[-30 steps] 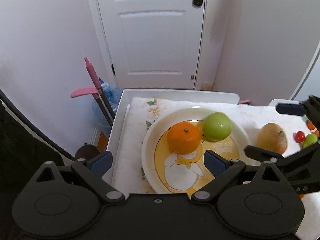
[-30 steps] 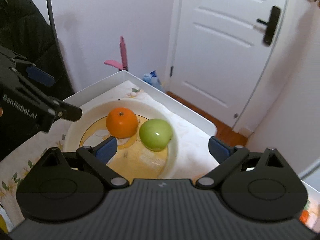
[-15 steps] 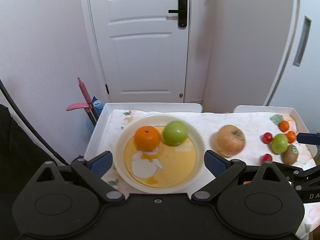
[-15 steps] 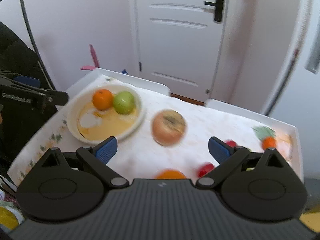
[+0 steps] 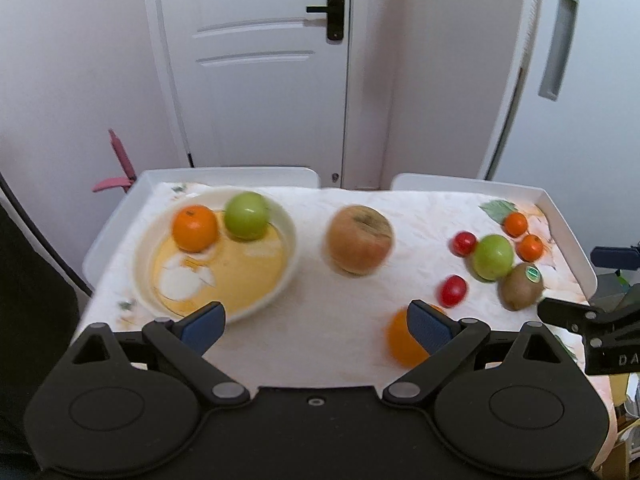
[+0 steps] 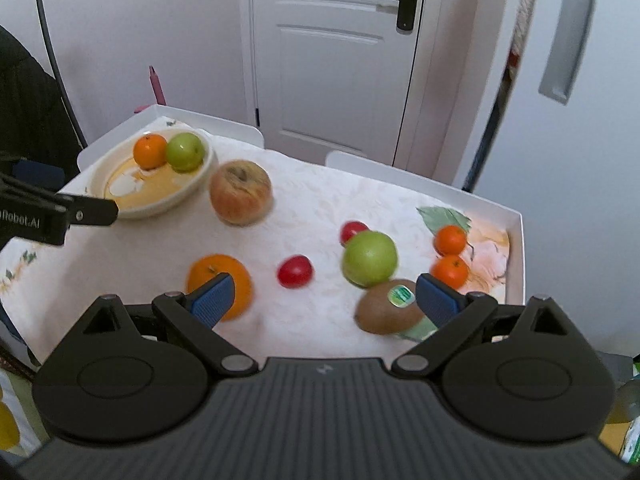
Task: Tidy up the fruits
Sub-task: 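Move both open tools back toward the remaining fruit, then grasp the second orange with the left tool while the right tool grasps the kiwi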
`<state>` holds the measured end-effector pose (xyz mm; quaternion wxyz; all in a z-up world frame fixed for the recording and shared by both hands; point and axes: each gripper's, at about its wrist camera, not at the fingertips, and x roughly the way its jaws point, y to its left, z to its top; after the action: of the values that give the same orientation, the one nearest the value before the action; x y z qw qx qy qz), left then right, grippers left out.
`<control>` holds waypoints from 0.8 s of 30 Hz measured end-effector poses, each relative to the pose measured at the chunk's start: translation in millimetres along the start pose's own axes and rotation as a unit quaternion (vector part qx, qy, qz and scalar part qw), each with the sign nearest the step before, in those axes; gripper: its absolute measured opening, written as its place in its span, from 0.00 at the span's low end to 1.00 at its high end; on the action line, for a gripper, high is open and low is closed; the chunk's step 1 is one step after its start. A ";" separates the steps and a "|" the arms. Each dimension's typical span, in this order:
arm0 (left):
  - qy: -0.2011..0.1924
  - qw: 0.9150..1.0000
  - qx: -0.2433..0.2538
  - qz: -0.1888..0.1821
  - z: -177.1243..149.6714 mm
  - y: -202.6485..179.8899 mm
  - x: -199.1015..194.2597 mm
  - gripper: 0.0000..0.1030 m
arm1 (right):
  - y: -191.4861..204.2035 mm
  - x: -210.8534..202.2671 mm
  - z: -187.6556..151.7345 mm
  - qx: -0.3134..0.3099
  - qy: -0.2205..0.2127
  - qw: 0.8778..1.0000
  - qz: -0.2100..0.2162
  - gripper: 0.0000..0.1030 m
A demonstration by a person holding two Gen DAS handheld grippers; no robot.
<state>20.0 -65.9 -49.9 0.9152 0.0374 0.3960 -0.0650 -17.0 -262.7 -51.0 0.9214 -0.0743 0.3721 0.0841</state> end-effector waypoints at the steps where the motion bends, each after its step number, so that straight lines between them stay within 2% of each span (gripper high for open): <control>1: 0.000 1.000 0.001 0.000 -3.5 -7.8 3.4 0.95 | -6.5 2.6 -3.0 0.000 0.000 1.000 0.002 1.00; 5: 0.004 1.000 0.004 -0.002 -15.3 -34.2 22.2 0.94 | -28.6 18.3 -14.7 0.001 -0.001 1.000 0.013 1.00; 11: 0.020 1.000 0.009 -0.005 -29.9 -64.9 59.1 0.85 | -50.2 50.4 -30.0 0.005 0.001 1.000 0.018 1.00; 16: 0.030 1.000 0.008 -0.005 -34.9 -78.7 82.8 0.78 | -64.5 73.6 -36.9 0.014 0.006 1.000 0.026 1.00; 18: 0.036 0.999 0.010 -0.001 -35.8 -83.5 89.6 0.72 | -67.8 80.3 -38.7 0.014 0.009 0.999 0.031 1.00; 24: 0.045 0.999 0.015 0.008 -40.7 -90.6 97.7 0.67 | -71.4 93.1 -43.3 0.012 0.018 0.999 0.044 0.98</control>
<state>43.5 -159.3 -150.6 0.8961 0.0570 0.4357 -0.0620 34.9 -331.7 -141.5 0.9107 -0.0485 0.3923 0.1193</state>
